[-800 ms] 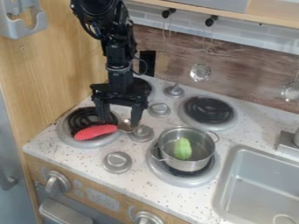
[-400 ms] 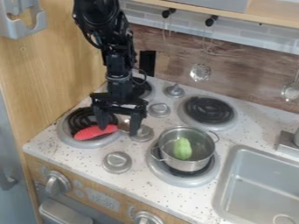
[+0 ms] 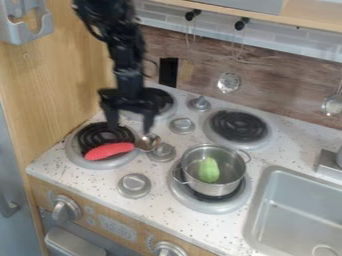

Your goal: Grab and put back the red spoon ontop the stove

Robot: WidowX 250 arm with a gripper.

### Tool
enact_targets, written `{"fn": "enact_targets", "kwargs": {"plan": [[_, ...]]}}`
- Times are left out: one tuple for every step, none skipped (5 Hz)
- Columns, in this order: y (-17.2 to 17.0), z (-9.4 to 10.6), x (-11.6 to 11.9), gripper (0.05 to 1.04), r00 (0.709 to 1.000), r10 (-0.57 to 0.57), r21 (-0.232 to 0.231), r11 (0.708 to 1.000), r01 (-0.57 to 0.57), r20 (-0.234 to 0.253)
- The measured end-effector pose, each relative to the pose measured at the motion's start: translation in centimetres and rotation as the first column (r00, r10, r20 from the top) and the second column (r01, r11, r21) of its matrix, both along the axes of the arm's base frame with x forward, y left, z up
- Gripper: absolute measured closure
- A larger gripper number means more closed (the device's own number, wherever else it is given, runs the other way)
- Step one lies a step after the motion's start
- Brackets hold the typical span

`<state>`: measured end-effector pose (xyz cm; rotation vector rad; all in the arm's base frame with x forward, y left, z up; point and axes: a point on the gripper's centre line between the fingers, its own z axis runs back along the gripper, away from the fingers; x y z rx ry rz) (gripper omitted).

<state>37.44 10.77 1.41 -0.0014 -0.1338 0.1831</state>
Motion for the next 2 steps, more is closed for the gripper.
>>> {"fn": "enact_targets", "kwargs": {"plan": [[0.91, -1.75, 0.59, 0.084, 0.999, -0.007, 0.034, 0.999, 0.008, -0.031], [1.23, -2.64, 0.76, 0.084, 0.998, -0.035, 0.049, 0.998, 0.038, -0.048]]}}
